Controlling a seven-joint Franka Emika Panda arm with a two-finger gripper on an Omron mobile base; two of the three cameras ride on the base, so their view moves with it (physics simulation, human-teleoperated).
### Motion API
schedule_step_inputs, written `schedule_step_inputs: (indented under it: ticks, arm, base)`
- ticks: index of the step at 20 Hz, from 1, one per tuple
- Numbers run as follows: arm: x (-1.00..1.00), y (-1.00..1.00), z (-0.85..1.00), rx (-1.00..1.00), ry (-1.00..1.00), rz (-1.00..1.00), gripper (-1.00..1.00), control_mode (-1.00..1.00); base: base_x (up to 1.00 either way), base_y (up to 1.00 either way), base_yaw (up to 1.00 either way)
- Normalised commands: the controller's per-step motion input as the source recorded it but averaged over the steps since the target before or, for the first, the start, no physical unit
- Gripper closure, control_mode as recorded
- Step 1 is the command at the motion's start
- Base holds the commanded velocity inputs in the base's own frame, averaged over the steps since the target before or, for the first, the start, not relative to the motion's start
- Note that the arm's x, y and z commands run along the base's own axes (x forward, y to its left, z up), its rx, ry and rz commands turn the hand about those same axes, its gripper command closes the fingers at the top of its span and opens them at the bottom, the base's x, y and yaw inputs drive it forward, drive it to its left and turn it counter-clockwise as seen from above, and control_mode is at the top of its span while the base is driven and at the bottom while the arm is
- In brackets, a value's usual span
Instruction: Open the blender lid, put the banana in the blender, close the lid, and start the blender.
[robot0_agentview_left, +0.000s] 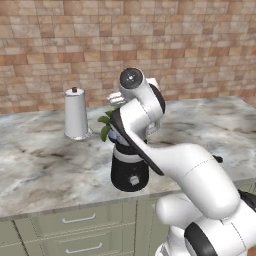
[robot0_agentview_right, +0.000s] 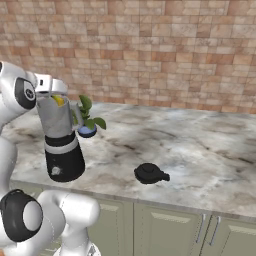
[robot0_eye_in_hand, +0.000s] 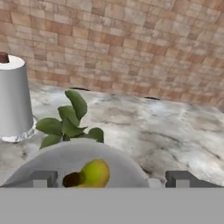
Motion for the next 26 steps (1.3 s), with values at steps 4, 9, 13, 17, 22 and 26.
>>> schedule_step_inputs:
  ticks: [4, 9, 13, 17, 22, 26]
  arm:
    - [-0.42, -0.38, 0.62, 0.0, -0.01, 0.0, -1.0, -1.0]
    - [-0.43, -0.5, 0.22, 0.01, 0.0, 0.0, -1.0, -1.0]
    - [-0.18, -0.73, -0.01, 0.06, 0.04, 0.0, -1.0, -1.0]
    - [-0.12, -0.89, -0.23, 0.1, 0.07, 0.0, -1.0, -1.0]
    - [-0.14, -0.86, -0.54, 0.12, 0.07, 0.0, -1.0, -1.0]
    - [-0.03, -0.91, -0.31, 0.05, 0.09, 0.0, -1.0, -1.0]
  base:
    - [0.0, 0.0, 0.0]
    - [0.0, 0.0, 0.0]
    - [0.0, 0.0, 0.0]
    - [0.0, 0.0, 0.0]
    - [0.0, 0.0, 0.0]
    - [0.0, 0.0, 0.0]
